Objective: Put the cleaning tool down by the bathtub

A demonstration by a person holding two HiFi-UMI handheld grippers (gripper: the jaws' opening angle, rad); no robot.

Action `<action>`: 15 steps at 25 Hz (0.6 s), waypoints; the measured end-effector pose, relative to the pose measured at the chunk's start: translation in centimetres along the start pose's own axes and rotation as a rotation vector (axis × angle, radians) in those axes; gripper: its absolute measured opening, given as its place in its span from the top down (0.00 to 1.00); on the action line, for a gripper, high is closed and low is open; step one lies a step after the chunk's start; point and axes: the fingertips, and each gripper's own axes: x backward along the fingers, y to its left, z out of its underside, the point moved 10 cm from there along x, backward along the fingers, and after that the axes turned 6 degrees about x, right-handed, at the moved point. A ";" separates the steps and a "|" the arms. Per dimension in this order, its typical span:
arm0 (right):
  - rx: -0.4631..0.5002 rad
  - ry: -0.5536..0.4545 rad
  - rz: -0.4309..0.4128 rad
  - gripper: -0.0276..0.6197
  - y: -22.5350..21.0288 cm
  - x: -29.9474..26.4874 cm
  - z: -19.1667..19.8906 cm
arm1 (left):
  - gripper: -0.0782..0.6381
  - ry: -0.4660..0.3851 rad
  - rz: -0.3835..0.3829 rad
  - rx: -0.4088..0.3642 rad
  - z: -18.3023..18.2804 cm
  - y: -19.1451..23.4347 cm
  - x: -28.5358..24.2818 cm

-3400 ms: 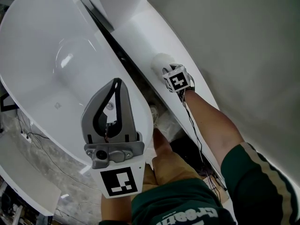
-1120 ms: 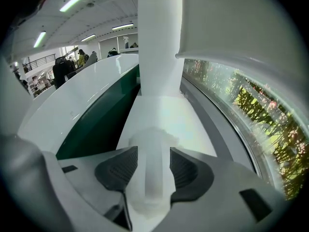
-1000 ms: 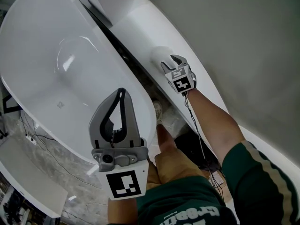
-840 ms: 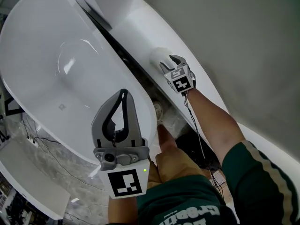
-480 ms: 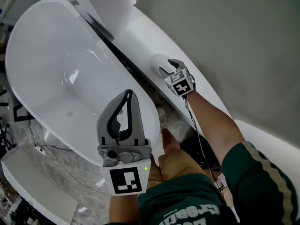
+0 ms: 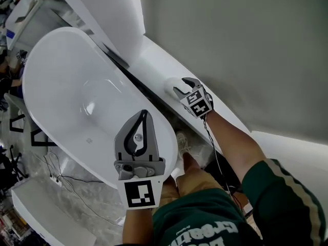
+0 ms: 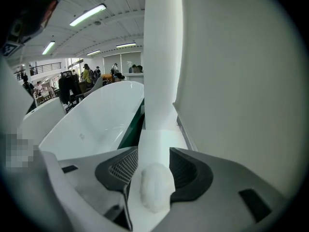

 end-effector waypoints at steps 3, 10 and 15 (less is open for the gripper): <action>-0.005 -0.033 0.007 0.63 0.0 2.6 -1.5 | 0.88 -0.011 0.022 -0.001 -1.5 -0.7 0.5; 0.005 -0.168 0.030 0.70 1.6 8.8 -5.1 | 0.88 -0.033 0.048 0.006 -3.5 -1.4 1.6; 0.027 -0.270 0.080 0.72 2.6 13.2 -8.0 | 0.88 -0.078 0.080 -0.021 -5.5 -1.7 2.5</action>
